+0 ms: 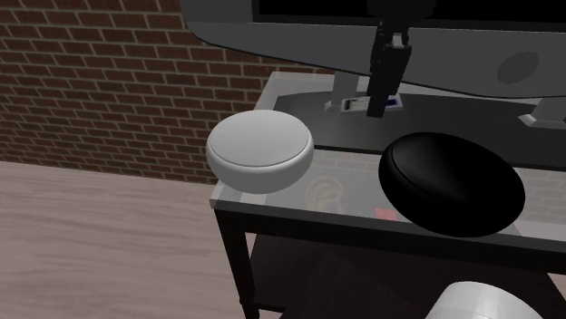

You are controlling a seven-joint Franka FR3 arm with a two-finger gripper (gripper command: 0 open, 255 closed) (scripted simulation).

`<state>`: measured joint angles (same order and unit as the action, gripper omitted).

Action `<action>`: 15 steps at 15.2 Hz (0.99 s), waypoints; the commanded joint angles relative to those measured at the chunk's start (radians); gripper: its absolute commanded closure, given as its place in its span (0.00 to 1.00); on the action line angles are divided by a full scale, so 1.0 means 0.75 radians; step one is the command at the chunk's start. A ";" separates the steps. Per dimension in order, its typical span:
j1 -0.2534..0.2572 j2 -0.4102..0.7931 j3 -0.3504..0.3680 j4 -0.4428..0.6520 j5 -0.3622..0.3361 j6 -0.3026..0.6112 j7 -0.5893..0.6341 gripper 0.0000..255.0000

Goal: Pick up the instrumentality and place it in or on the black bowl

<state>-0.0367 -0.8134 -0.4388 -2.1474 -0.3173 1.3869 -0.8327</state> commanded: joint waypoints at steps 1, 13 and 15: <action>-0.021 -0.047 -0.010 -0.005 -0.024 -0.037 -0.031 1.00; -0.155 -0.330 -0.109 -0.065 -0.213 -0.209 -0.250 1.00; -0.162 -0.351 -0.119 -0.110 -0.224 -0.185 -0.245 1.00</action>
<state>-0.1566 -1.0710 -0.5244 -2.2164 -0.4812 1.2402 -1.0176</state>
